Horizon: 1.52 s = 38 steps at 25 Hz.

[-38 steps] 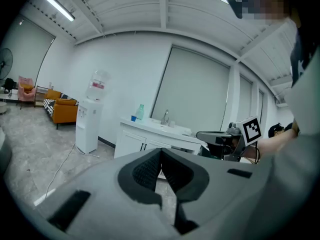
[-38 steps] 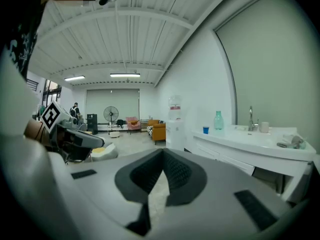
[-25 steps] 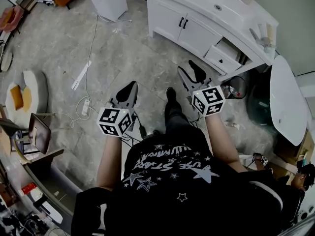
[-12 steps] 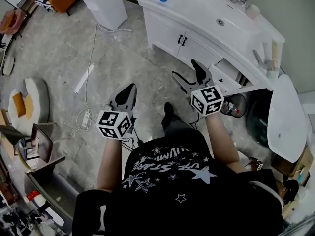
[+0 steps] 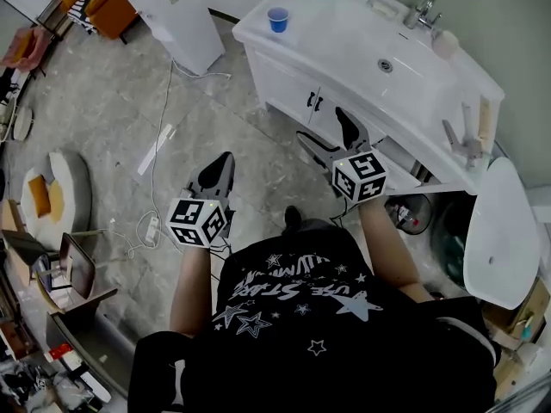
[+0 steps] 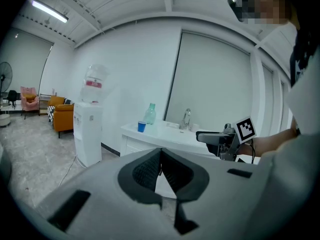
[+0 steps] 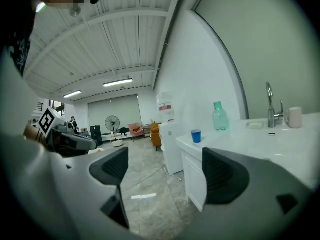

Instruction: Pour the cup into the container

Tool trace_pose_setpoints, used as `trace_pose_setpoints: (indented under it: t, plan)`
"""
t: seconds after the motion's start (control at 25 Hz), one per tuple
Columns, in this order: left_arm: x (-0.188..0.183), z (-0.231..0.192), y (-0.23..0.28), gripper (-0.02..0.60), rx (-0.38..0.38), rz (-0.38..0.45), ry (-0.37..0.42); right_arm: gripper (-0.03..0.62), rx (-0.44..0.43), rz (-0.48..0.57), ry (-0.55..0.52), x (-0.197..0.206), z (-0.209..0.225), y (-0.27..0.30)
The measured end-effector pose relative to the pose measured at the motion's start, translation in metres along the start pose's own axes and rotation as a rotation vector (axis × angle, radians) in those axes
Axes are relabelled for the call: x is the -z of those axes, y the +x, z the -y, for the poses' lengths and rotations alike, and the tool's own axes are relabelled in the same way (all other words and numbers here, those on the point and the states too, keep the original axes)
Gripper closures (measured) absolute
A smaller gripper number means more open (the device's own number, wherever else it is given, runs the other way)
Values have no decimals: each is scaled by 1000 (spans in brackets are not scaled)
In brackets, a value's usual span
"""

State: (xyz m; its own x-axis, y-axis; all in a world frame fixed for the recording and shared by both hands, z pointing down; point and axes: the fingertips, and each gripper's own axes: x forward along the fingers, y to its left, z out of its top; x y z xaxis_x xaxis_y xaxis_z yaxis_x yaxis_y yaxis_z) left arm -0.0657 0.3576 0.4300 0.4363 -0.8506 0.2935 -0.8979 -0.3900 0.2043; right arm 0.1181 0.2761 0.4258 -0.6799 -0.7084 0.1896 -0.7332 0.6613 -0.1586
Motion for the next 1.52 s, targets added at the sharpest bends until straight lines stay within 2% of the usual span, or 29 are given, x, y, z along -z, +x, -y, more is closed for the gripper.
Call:
trace_pose_setpoints:
  t: [0.52, 0.8, 1.16, 1.52]
  plan:
    - [-29, -28, 70, 570, -23, 2, 12, 146, 16, -9, 9, -14, 62, 47]
    - [-50, -68, 126, 569, 9, 12, 11, 146, 60, -7, 2, -28, 96, 90]
    - [-90, -127, 225, 569, 83, 16, 12, 156, 109, -40, -28, -49, 152, 167]
    - [-116, -180, 305, 569, 137, -41, 15, 174, 119, -138, -80, -42, 188, 259]
